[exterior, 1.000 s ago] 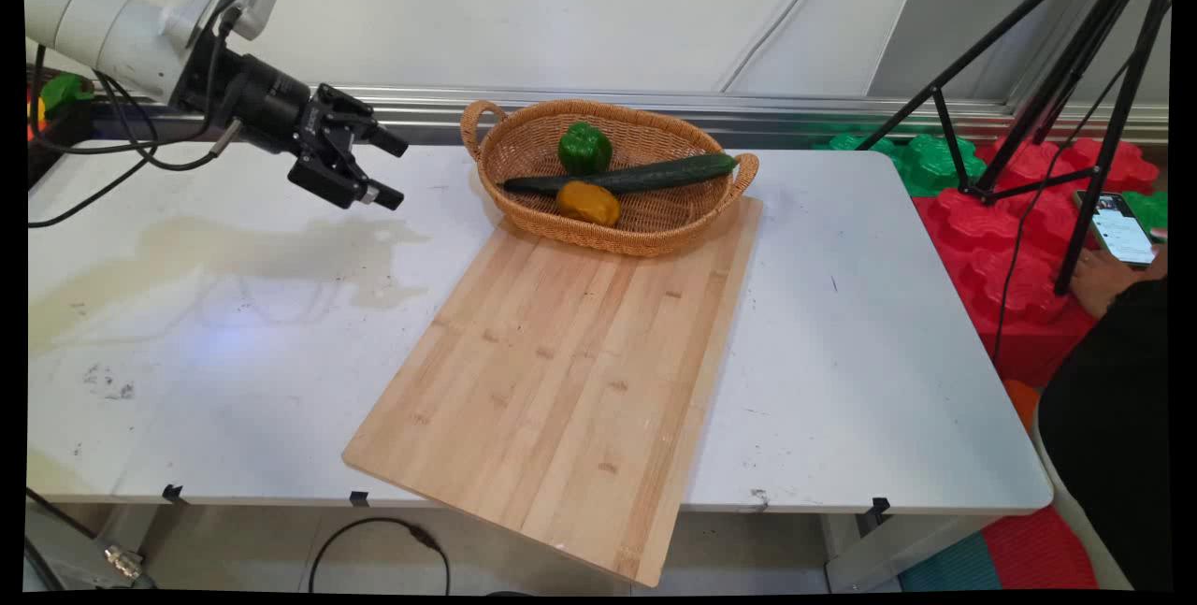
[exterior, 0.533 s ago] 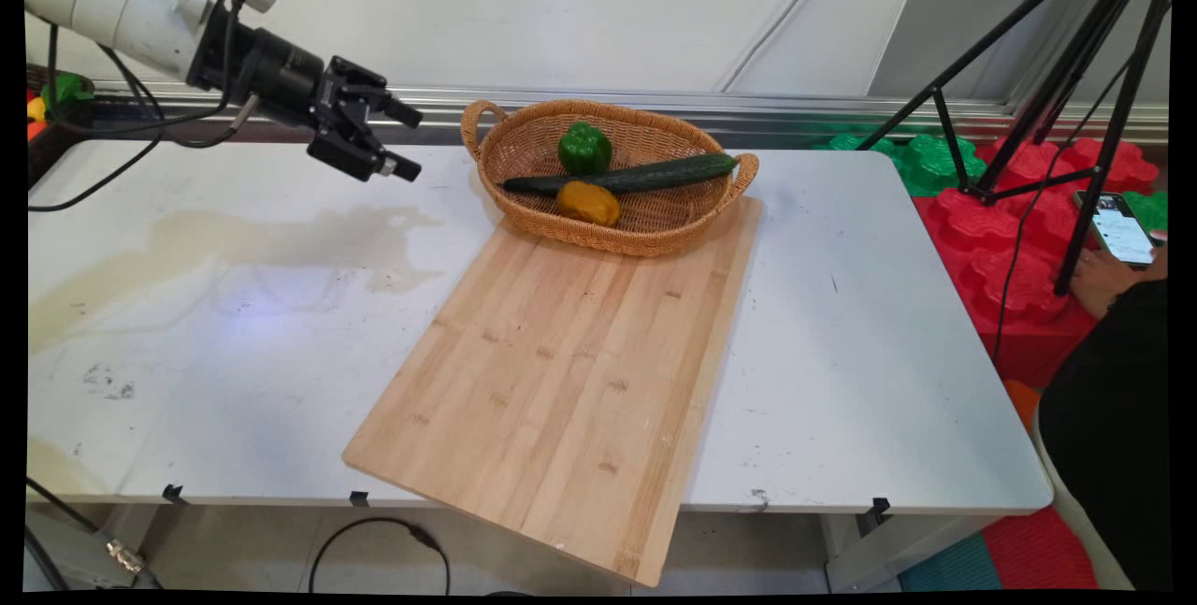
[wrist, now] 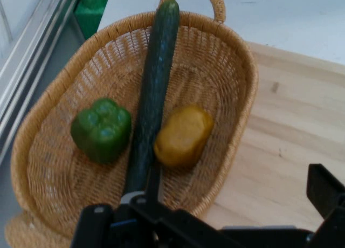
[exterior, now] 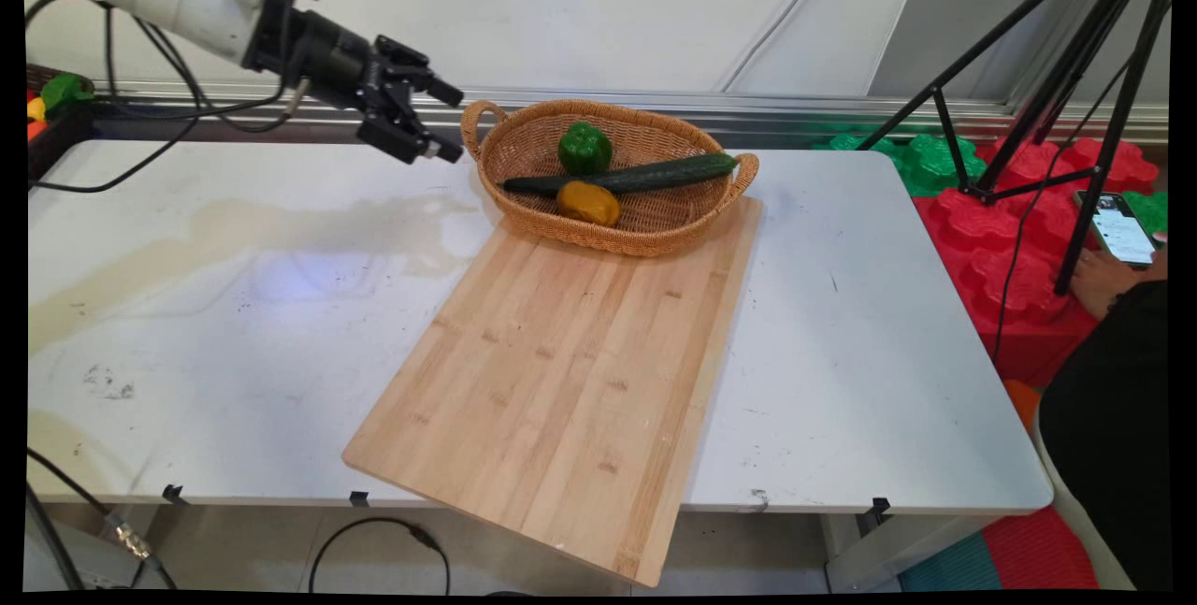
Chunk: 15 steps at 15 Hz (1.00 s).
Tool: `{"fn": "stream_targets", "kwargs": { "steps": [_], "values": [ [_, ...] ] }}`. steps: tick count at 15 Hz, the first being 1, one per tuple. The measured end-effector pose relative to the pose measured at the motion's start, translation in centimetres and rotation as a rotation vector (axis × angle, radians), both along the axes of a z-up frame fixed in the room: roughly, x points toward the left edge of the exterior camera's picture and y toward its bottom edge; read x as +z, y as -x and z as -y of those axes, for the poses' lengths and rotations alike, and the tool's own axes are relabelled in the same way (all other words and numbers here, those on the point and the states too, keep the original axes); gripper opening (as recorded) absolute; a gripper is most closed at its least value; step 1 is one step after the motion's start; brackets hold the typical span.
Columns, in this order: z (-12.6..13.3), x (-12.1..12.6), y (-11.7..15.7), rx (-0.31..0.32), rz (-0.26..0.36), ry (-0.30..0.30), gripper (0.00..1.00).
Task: Pick up the cucumber from the vegetable basket
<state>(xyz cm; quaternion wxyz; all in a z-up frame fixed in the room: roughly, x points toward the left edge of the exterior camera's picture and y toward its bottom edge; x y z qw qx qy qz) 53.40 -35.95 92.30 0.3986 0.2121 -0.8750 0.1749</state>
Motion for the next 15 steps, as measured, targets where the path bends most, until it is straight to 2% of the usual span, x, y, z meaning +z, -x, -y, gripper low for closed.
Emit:
{"fn": "stream_targets", "kwargs": {
  "steps": [7, 15],
  "values": [
    [3.9, -0.9, 4.2, -0.027, 0.012, 0.03, 1.0],
    [8.6, -2.7, 8.6, -0.046, 0.042, 0.038, 1.0]
  ]
}}
